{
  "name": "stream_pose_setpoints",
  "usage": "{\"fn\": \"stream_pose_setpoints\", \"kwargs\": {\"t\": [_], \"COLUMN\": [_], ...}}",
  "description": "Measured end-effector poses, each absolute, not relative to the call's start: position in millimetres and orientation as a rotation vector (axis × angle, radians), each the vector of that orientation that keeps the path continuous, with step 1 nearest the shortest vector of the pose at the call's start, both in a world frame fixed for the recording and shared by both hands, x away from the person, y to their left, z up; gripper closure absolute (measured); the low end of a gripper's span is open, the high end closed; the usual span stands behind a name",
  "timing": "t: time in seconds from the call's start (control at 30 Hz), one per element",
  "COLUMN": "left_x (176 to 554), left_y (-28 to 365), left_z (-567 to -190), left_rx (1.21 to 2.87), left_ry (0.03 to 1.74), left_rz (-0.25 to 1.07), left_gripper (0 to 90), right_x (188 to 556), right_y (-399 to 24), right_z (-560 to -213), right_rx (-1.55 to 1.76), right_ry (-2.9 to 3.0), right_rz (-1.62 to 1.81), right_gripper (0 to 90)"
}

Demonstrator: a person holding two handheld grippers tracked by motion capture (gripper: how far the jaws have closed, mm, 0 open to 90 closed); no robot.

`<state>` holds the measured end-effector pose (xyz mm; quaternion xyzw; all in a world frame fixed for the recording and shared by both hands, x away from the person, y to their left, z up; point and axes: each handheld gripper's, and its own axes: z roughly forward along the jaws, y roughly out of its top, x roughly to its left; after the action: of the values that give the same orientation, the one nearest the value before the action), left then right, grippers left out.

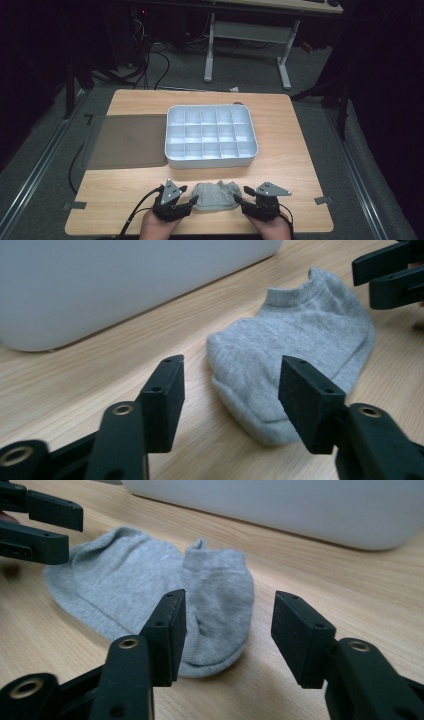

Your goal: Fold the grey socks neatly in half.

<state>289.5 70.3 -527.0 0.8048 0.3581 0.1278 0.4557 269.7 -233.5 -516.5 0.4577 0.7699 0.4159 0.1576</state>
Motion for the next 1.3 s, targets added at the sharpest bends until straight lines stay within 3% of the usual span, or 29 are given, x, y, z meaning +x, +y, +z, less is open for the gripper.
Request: {"fn": "stream_pose_setpoints", "kwargs": {"t": [0.17,0.43,0.47,0.53,0.57,0.6,1.0,1.03,1.07,1.13,1.2,1.3], "left_x": [290,285,284,281,281,280,278,279,280,282,283,288], "left_y": [60,58,59,59,59,60,62,63,64,63,59,28], "left_z": [-531,-533,-533,-533,-533,-533,-533,-533,-532,-522,-517,-506], "left_rx": [2.051,2.104,2.109,2.119,2.119,2.125,2.118,2.11,2.106,2.029,2.011,2.014], "left_ry": [0.874,0.865,0.858,0.847,0.847,0.843,0.859,0.865,0.878,0.89,0.881,0.825], "left_rz": [0.344,0.393,0.407,0.433,0.433,0.454,0.46,0.457,0.449,0.381,0.351,0.251], "left_gripper": [62.7,69.1,69.7,71.5,72.1,72.8,73.2,71.8,64.7,62.6,63.6,75.6], "right_x": [275,279,279,278,278,277,274,275,275,275,275,275], "right_y": [-235,-223,-223,-222,-222,-223,-227,-226,-223,-222,-222,-222], "right_z": [-522,-528,-528,-528,-528,-527,-524,-526,-527,-526,-526,-525], "right_rx": [1.373,1.37,1.372,1.348,1.348,1.328,1.312,1.307,1.299,1.29,1.287,1.27], "right_ry": [2.225,2.287,2.29,2.299,2.299,2.287,2.243,2.257,2.263,2.263,2.261,2.27], "right_rz": [1.179,1.119,1.115,1.122,1.122,1.128,1.165,1.153,1.147,1.141,1.142,1.139], "right_gripper": [57.2,63.9,66.1,80.5,80.5,86.2,86.9,86.8,86.7,86.6,86.6,86.6]}}
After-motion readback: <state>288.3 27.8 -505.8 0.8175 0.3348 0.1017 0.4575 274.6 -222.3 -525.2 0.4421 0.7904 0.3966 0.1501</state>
